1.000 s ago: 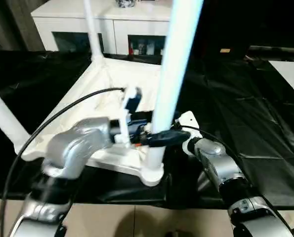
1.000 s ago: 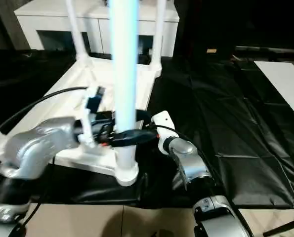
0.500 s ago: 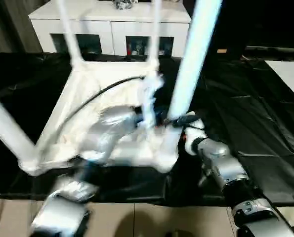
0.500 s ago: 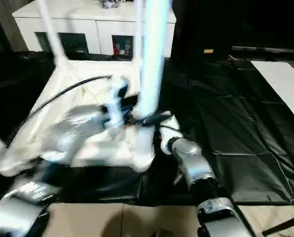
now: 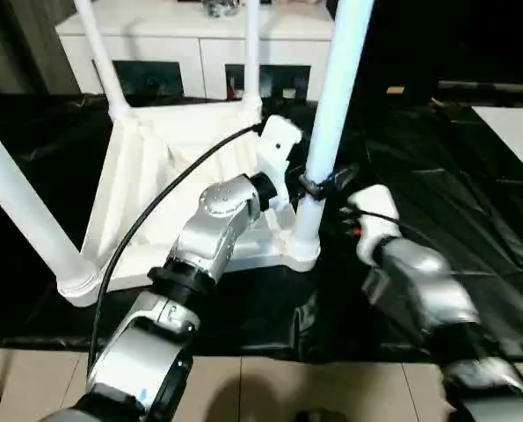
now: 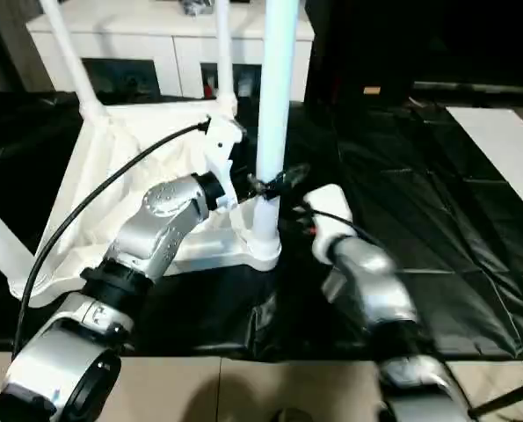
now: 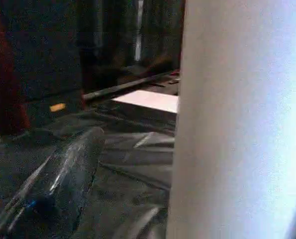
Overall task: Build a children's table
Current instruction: Rotate table base
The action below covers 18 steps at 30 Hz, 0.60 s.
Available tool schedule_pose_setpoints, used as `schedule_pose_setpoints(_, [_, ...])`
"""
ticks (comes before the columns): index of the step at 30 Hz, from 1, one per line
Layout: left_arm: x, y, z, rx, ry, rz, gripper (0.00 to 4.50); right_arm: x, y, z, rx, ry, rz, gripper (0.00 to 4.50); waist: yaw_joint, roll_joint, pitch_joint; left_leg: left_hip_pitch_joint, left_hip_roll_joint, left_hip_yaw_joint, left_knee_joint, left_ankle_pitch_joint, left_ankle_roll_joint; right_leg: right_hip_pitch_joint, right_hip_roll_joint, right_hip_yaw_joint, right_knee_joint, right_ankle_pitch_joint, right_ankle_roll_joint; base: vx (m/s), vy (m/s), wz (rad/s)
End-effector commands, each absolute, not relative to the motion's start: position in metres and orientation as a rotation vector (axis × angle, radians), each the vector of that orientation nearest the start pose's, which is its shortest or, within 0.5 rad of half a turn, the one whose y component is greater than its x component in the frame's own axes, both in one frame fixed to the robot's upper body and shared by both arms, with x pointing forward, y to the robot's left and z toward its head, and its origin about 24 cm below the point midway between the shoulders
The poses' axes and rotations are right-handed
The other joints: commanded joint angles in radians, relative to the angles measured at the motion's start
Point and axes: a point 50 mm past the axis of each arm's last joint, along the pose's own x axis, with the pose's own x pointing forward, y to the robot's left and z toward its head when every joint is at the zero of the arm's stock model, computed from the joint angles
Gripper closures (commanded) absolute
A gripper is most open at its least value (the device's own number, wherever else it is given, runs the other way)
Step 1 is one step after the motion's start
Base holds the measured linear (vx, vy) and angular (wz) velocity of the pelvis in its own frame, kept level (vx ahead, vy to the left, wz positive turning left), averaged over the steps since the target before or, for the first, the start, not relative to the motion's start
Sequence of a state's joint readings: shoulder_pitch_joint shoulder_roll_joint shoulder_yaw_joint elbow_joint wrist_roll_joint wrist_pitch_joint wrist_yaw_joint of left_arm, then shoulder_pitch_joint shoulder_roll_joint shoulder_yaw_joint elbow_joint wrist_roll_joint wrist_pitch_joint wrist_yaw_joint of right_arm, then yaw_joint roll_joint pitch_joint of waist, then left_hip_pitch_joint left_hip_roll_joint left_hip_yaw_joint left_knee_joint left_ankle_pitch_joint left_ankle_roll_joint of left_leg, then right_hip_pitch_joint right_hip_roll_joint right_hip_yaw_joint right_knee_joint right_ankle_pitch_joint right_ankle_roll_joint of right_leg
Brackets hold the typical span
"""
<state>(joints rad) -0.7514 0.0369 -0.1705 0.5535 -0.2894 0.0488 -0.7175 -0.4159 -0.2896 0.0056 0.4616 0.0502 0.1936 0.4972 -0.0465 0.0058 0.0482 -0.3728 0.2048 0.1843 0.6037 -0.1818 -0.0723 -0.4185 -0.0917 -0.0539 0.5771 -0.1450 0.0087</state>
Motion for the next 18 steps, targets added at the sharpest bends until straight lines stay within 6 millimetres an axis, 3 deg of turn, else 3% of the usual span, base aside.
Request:
schedule_pose_setpoints(1, [0.334,0.038,0.13,-0.078,-0.092,-1.203,0.06,0.317,-0.189,0.051,-0.166,0.267,0.49,1.04,0.017,-0.011,-0.066,0.001,0.009,-0.004,-0.078,-0.345,0.065,0.056,-0.028,0.016,-0.079,-0.395,-0.197,0.0,0.0,0.0])
schedule_pose_setpoints(4, [0.322,0.043,0.119,-0.06,-0.013,-1.308,0.06,0.31,-0.197,0.055,-0.176,0.263,0.515,1.04,0.026,-0.004,-0.071,0.004,0.013,-0.003,-0.077,-0.315,0.071,0.056,-0.028,0.019,-0.068,-0.323,-0.223,0.0,0.0,0.0])
schedule_pose_setpoints(6, [0.315,0.053,0.107,-0.018,0.045,-1.35,0.06,0.304,-0.203,0.058,-0.199,0.264,0.549,1.04,0.028,0.0,-0.068,0.003,0.014,0.0,-0.077,-0.303,0.076,0.055,-0.025,0.02,-0.067,-0.293,-0.235,0.0,0.0,0.0])
schedule_pose_setpoints(7, [0.315,0.053,0.107,-0.018,0.045,-1.35,0.06,0.304,-0.203,0.058,-0.199,0.264,0.549,1.04,0.033,0.001,-0.069,0.009,0.014,0.002,-0.076,-0.299,0.075,0.054,-0.024,0.02,-0.065,-0.282,-0.236,0.0,0.0,0.0])
schedule_pose_setpoints(9, [0.318,0.065,0.095,0.073,0.111,-1.325,0.06,0.298,-0.204,0.06,-0.221,0.272,0.594,1.04,0.034,0.005,-0.07,0.007,0.013,0.001,-0.075,-0.282,0.072,0.057,-0.025,0.02,-0.061,-0.259,-0.243,0.0,0.0,0.0])
schedule_pose_setpoints(14, [0.325,0.104,0.07,0.351,0.311,-1.277,0.06,0.279,-0.198,0.062,-0.285,0.322,0.765,1.04,0.041,0.009,-0.07,0.008,0.013,-0.003,-0.078,-0.271,0.068,0.062,-0.025,0.021,-0.06,-0.254,-0.212,0.0,0.0,0.0])
schedule_pose_setpoints(15, [0.329,0.115,0.068,0.42,0.353,-1.244,0.32,0.273,-0.195,0.06,-0.318,0.347,0.827,1.04,0.042,0.01,-0.068,0.008,0.014,-0.004,-0.08,-0.278,0.065,0.061,-0.024,0.021,-0.062,-0.264,-0.211,0.0,0.0,0.0])
schedule_pose_setpoints(18, [0.331,0.121,0.067,0.452,0.378,-1.237,0.46,0.269,-0.193,0.06,-0.332,0.364,0.869,1.04,0.046,0.012,-0.065,0.014,0.017,-0.004,-0.083,-0.32,0.045,0.055,-0.029,0.022,-0.066,-0.315,-0.214,0.0,0.0,0.0])
